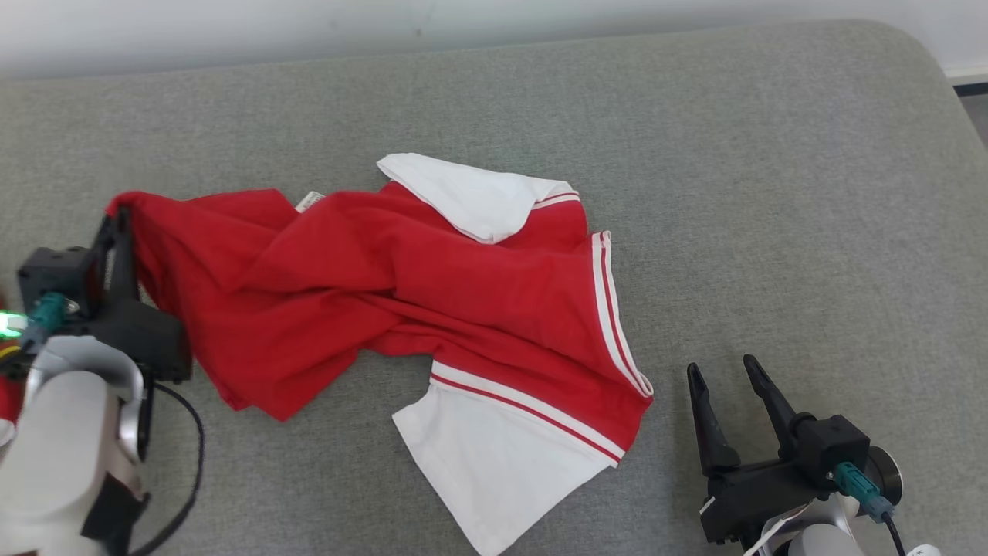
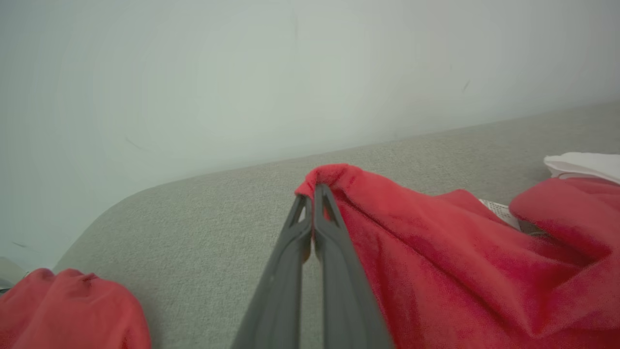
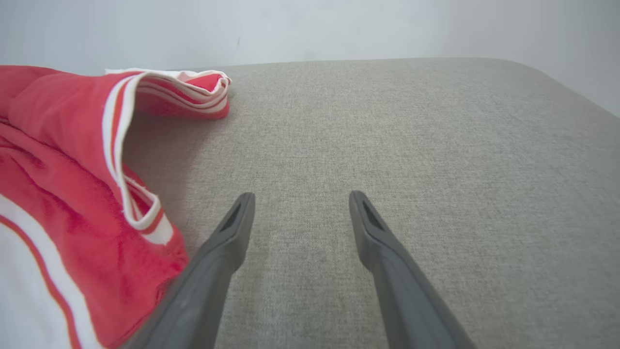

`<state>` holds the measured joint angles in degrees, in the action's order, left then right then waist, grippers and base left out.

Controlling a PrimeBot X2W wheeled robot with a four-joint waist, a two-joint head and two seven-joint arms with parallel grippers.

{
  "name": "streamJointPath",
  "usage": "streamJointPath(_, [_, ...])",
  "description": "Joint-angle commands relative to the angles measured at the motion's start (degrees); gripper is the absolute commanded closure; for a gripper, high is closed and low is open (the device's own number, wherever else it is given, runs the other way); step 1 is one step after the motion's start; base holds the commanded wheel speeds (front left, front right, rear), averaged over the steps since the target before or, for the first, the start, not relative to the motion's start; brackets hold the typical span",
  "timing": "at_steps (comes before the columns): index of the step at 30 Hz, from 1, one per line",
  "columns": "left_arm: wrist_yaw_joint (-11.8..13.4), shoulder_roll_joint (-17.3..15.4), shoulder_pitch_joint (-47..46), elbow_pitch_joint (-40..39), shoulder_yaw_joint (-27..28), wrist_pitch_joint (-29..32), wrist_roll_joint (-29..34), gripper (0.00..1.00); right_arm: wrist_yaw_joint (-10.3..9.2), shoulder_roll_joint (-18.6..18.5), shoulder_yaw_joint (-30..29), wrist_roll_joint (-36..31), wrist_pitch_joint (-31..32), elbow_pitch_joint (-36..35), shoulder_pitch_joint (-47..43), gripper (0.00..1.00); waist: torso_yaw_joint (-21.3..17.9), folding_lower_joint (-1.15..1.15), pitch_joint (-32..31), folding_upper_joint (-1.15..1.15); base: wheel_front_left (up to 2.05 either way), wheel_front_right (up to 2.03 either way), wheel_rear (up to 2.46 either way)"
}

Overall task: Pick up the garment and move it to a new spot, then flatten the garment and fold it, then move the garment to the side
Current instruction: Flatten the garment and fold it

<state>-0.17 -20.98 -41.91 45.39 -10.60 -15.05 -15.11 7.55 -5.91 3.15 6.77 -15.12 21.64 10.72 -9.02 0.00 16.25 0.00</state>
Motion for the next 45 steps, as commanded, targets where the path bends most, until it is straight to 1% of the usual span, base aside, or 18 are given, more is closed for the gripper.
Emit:
streamJointPath(1, [0.19,0.83,1.26,-0.58,0.55,-0.19,0.48,0.00,-0.13,0.00,0.15,-0.27,-0.02,0.19,0.37,0.00,0.62,0.00,-0.15,0.00,0.00,0.00,0.00])
streamJointPath(4, [0.91,2.41,2.96,-1.85,1.40,-0.19,0.96,0.00,-0.13,-0.05,0.15,-0.24,-0.03,0.33,0.31,0.00,1.39,0.00,-0.67,0.00,0.00,0.00,0.00])
streamJointPath(6, [1.84,3.29,4.20,-3.03,2.37,-0.19,1.54,0.00,-0.13,-0.04,0.34,-0.28,-0.03,0.43,0.18,0.00,1.78,0.00,-1.17,0.00,0.00,0.00,0.00])
streamJointPath(11, [3.05,7.60,9.24,-7.76,4.12,-0.19,2.36,0.00,-0.13,-0.02,0.27,-0.29,-0.03,0.98,-1.17,0.00,3.19,0.00,-3.85,0.00,0.00,0.00,0.00])
streamJointPath(15, [2.52,11.48,15.00,-10.97,5.99,-0.19,2.23,0.00,-0.13,0.37,0.70,-0.23,-0.02,1.63,-2.25,0.00,3.99,0.00,-6.63,0.00,0.00,0.00,0.00])
streamJointPath(16, [2.52,11.48,15.00,-10.97,5.99,-0.19,2.23,0.00,-0.13,0.37,0.70,-0.23,-0.02,1.63,-2.25,0.00,3.99,0.00,-6.63,0.00,0.00,0.00,0.00])
streamJointPath(19, [1.56,13.57,19.12,-13.27,8.80,-0.19,1.35,0.00,-0.13,0.55,1.12,-0.23,-0.03,2.05,-3.00,0.00,4.35,0.00,-8.51,0.00,0.00,0.00,0.00])
streamJointPath(22, [-0.70,15.42,24.24,-14.62,8.88,-0.19,3.37,0.00,-0.13,0.58,1.56,-0.31,-0.03,2.34,-3.82,0.00,4.68,0.00,-10.10,0.00,0.00,0.00,0.00])
streamJointPath(27, [-2.32,16.89,28.24,-13.74,8.78,-0.19,4.70,0.00,-0.13,0.42,1.77,-0.12,-0.02,2.42,-4.19,0.00,4.94,0.00,-10.64,0.00,0.00,0.00,0.00])
streamJointPath(32, [-3.34,17.41,28.37,-11.70,8.96,-0.19,6.14,0.00,-0.13,-0.24,2.08,0.13,-0.02,2.14,-4.21,0.00,4.59,0.00,-9.26,0.00,0.00,0.00,0.00])
streamJointPath(39, [-3.32,17.81,26.40,-9.29,8.54,-0.19,7.95,0.00,-0.13,-1.31,1.97,0.19,-0.03,1.69,-3.05,0.00,3.85,0.00,-6.83,0.00,0.00,0.00,0.00])
streamJointPath(45, [-1.70,17.91,25.03,-7.24,8.94,-0.19,9.45,0.00,-0.13,-1.68,2.27,0.34,-0.02,1.28,-2.66,0.00,3.07,0.00,-5.30,0.00,0.00,0.00,0.00])
